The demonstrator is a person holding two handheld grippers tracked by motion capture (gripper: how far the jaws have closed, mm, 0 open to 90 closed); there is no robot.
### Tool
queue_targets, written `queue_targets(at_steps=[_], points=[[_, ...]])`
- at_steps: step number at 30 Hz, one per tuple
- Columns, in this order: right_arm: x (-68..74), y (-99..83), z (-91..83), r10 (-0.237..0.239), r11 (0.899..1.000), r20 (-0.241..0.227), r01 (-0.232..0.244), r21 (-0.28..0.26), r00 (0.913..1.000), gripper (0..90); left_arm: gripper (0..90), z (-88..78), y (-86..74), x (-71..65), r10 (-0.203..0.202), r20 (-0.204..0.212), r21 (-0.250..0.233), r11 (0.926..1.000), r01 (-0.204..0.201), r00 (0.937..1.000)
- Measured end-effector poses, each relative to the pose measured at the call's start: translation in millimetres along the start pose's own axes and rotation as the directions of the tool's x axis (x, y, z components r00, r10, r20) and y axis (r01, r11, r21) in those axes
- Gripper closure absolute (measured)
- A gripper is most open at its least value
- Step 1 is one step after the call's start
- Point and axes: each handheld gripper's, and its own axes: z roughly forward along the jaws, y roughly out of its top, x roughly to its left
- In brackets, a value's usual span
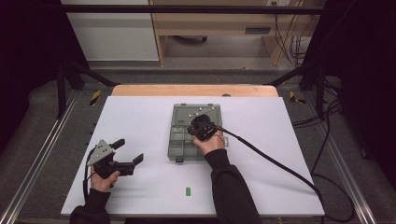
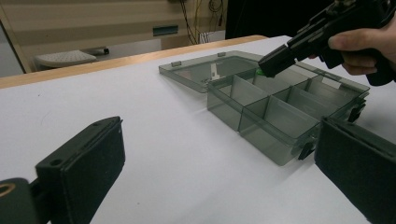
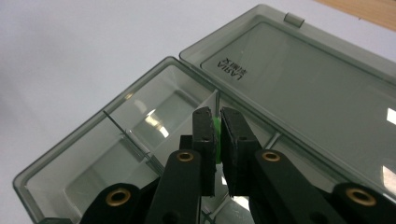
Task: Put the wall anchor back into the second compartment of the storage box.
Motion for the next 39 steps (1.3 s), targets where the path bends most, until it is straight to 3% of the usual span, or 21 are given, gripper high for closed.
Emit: queue_targets(at_steps=[10, 15, 21, 22, 23, 24, 25, 26, 30, 36, 39], points=[[0.2, -8.2, 14.5, -0.007, 0.998, -0.013, 0.008, 0.065, 0.9999, 84.3, 1.5, 0.1, -0.2, 0.2, 0.001, -0.002, 0.0, 1.0, -0.001, 1.0], [1.1, -8.1, 12.5, -0.018, 0.998, -0.019, 0.019, 0.053, 0.9997, 80.7, 1.5, 0.1, -0.2, 0.2, 0.002, -0.003, 0.001, 1.0, -0.002, 1.0], [2.8, -2.1, -3.5, -0.026, 1.0, -0.006, 0.026, -0.015, 0.9996, 65.5, 1.5, -0.4, -0.1, 0.5, 0.002, -0.004, 0.0, 1.0, -0.002, 1.0], [4.0, 0.7, -12.1, -0.029, 0.998, -0.003, 0.028, -0.059, 0.9996, 58.5, 1.5, -0.5, -0.2, 0.5, 0.001, -0.005, 0.0, 1.0, -0.001, 1.0], [4.0, 0.7, -12.1, -0.029, 0.998, -0.003, 0.028, -0.059, 0.9996, 58.5, 1.5, -0.5, -0.2, 0.5, 0.001, -0.005, 0.0, 1.0, -0.001, 1.0], [5.2, 3.2, -21.4, -0.029, 0.995, 0.006, 0.03, -0.097, 0.9996, 50.0, 1.5, -0.5, -0.1, 0.5, 0.001, -0.005, 0.0, 1.0, -0.001, 1.0], [5.2, 3.2, -21.4, -0.029, 0.995, 0.006, 0.03, -0.097, 0.9996, 50.0, 1.5, -0.5, -0.1, 0.5, 0.002, -0.005, 0.0, 1.0, -0.002, 1.0], [6.3, 4.6, -31.1, -0.026, 0.99, 0.017, 0.028, -0.139, 0.9995, 41.3, 1.5, -0.5, -0.1, 0.5, 0.002, -0.006, 0.0, 1.0, -0.002, 1.0], [8.5, 5.6, -50.0, -0.024, 0.98, 0.052, 0.034, -0.198, 0.9983, 25.2, 1.5, -0.5, 0.0, 0.2, 0.005, -0.007, 0.0, 1.0, -0.005, 1.0], [8.8, 2.3, -75.8, 0.006, 0.968, 0.072, 0.013, -0.249, 0.9974, 11.1, 1.3, -0.1, -0.3, -0.2, 0.002, -0.007, 0.0, 1.0, -0.002, 1.0], [8.8, 0.0, -83.5, 0.01, 0.965, 0.072, 0.009, -0.262, 0.9973, 8.4, 1.3, 0.1, -0.2, -0.2, 0.004, -0.006, 0.0, 1.0, -0.004, 1.0]])
